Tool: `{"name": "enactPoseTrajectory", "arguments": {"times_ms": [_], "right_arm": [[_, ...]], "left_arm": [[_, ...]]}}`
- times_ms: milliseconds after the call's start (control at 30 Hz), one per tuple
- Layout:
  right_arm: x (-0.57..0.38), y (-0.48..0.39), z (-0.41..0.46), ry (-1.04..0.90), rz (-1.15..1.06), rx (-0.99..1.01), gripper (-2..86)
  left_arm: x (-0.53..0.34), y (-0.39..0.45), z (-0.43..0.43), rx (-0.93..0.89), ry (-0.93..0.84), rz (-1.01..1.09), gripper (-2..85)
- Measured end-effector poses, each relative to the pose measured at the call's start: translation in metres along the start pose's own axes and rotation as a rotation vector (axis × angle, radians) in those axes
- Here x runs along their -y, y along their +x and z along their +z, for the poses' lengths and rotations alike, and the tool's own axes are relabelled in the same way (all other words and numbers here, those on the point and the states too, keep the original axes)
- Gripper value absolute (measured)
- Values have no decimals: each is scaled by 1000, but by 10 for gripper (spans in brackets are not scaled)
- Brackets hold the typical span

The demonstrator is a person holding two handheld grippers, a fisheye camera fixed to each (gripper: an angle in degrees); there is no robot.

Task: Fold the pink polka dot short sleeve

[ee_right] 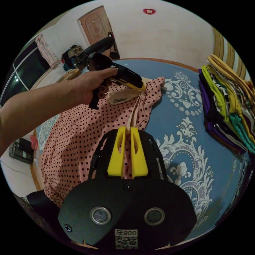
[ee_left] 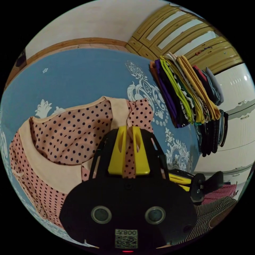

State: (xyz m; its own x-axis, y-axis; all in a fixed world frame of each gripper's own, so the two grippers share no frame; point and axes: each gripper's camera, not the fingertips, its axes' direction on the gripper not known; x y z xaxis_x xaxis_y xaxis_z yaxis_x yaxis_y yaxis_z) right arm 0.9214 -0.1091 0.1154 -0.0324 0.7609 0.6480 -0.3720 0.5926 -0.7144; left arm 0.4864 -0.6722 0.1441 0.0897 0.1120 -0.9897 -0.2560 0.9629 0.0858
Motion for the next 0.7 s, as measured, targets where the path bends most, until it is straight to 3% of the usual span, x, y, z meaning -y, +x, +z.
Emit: {"name": "enactPoseTrajectory", "arguments": {"times_ms": [333,467,600,700], "right_arm": [[7,39,31,-14,63,268,57],[11,47,43,-31,66,276,50],[13,57,50,-7,85,278,33],[15,66,49,30,109,246,22]], "left_arm": [[-9,19,-52,-20,95,89,23],[-6,41,-51,1,29,170,19],[-6,40,-47,89,-55,128,10],[-14,38,-63,54,-42,111,5]]}}
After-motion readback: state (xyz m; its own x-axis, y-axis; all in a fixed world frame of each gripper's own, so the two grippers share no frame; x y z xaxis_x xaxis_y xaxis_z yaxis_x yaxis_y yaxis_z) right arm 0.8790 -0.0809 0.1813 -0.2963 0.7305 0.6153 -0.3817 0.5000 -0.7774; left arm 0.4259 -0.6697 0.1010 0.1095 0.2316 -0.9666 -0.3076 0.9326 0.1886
